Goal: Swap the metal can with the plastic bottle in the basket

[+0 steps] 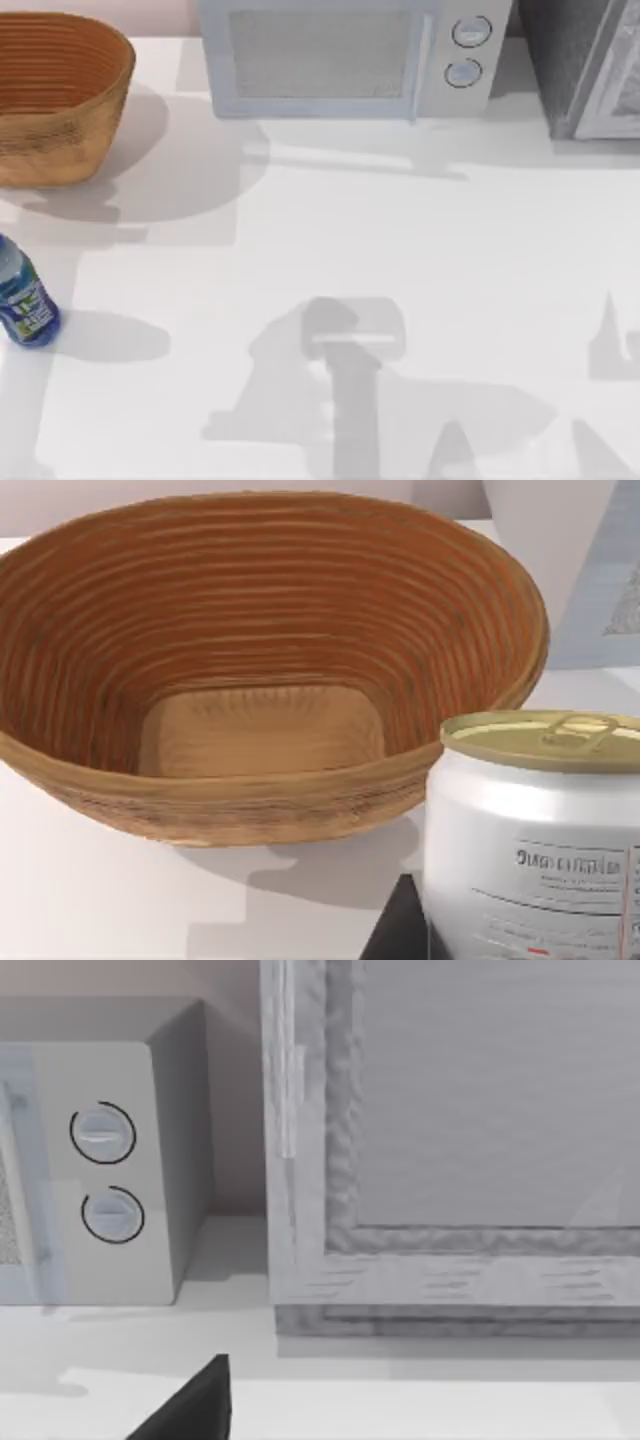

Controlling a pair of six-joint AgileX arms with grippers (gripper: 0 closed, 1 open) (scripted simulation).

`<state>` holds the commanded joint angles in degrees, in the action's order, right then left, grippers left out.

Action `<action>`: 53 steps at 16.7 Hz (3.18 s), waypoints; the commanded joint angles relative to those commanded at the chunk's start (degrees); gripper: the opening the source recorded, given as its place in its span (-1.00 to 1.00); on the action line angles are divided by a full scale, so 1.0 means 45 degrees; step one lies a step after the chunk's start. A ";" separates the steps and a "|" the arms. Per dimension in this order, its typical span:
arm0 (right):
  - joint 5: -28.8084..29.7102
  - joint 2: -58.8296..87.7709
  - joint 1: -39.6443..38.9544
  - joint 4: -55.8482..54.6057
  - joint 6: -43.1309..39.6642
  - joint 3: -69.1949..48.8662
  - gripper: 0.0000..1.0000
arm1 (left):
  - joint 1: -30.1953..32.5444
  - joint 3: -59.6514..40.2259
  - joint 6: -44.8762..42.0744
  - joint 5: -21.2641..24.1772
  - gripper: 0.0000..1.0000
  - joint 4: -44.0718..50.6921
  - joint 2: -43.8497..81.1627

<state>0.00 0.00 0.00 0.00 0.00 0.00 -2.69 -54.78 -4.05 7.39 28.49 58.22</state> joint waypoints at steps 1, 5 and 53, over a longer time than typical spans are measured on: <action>0.0000 0.0000 0.0000 0.0000 0.0000 0.0000 1.00 | 0.0072 0.1475 0.0081 -0.0173 -1.00 -0.0701 -0.1663; 0.0000 0.0000 0.0000 0.0000 0.0000 0.0000 1.00 | 0.0317 0.6829 0.0430 -0.0837 -1.00 -0.3297 -0.7423; 0.0000 0.0000 0.0000 0.0000 0.0000 0.0000 1.00 | 0.5785 -0.1672 0.0581 1.2925 -1.00 -2.3205 1.7925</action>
<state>0.00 0.00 0.00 0.00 0.00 0.00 23.35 -62.31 -1.43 65.55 -75.93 138.88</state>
